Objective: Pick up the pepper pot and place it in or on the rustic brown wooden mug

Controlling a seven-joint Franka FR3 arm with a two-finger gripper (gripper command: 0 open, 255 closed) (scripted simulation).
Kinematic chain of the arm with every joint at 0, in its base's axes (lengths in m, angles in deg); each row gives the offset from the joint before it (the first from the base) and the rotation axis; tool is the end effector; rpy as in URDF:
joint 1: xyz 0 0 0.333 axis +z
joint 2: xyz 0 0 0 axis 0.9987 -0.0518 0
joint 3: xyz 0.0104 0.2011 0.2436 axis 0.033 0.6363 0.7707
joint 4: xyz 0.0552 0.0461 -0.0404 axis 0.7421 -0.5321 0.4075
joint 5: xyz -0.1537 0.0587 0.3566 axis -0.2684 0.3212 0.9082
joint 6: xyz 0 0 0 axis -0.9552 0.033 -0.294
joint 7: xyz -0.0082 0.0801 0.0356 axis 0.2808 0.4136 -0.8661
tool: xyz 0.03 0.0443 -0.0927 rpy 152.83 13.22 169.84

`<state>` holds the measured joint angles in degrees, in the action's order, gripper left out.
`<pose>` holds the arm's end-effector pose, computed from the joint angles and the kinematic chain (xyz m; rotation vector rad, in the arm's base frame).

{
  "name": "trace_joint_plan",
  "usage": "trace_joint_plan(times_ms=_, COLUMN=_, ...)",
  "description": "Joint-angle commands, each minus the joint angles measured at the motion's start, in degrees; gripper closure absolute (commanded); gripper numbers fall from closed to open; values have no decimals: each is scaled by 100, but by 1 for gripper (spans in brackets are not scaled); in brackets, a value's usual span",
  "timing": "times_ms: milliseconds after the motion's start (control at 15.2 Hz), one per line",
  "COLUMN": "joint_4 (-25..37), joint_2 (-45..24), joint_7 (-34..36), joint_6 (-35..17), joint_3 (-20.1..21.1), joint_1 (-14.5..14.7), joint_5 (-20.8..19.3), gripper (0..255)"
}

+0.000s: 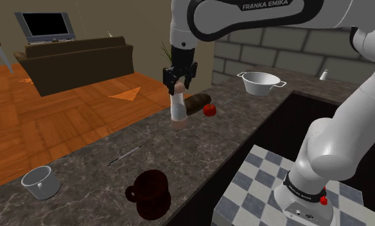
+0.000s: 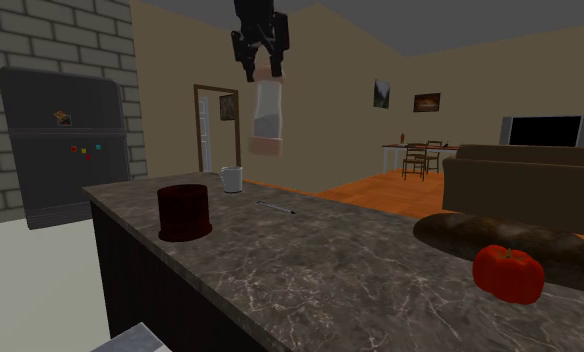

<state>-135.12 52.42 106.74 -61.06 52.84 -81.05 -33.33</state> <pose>0.4742 0.1737 0.6063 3.1157 -0.1738 0.2450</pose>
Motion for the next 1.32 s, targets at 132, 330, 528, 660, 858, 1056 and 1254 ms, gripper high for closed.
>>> trace_joint_plan(times_ms=132, joint_4=308, joint_2=-127, joint_7=560, joint_6=208, joint_3=351, joint_1=199, joint_5=-34, gripper=255)
trace_joint_plan(times_ms=330, joint_4=623, joint_2=-305, joint_7=997, joint_6=376, joint_3=625, joint_1=354, joint_5=-96, gripper=255)
trace_joint_plan(times_ms=528, joint_4=1007, joint_2=-549, joint_7=1446, joint_6=560, joint_3=905, joint_1=514, joint_5=-197, gripper=255)
trace_joint_plan(times_ms=660, joint_4=1303, joint_2=-750, joint_7=1753, joint_6=696, joint_3=1091, joint_1=632, joint_5=-293, gripper=255)
trace_joint_plan(times_ms=858, joint_4=1818, joint_2=-1117, joint_7=2226, joint_6=927, joint_3=1368, joint_1=834, joint_5=-486, gripper=255)
trace_joint_plan(times_ms=1056, joint_4=2433, joint_2=-1571, joint_7=2708, joint_6=1203, joint_3=1631, joint_1=1095, joint_5=-751, gripper=255)
trace_joint_plan(times_ms=1254, joint_4=2546, joint_2=-1763, joint_7=2946, joint_6=1182, joint_3=1732, joint_1=1236, joint_5=-874, gripper=255)
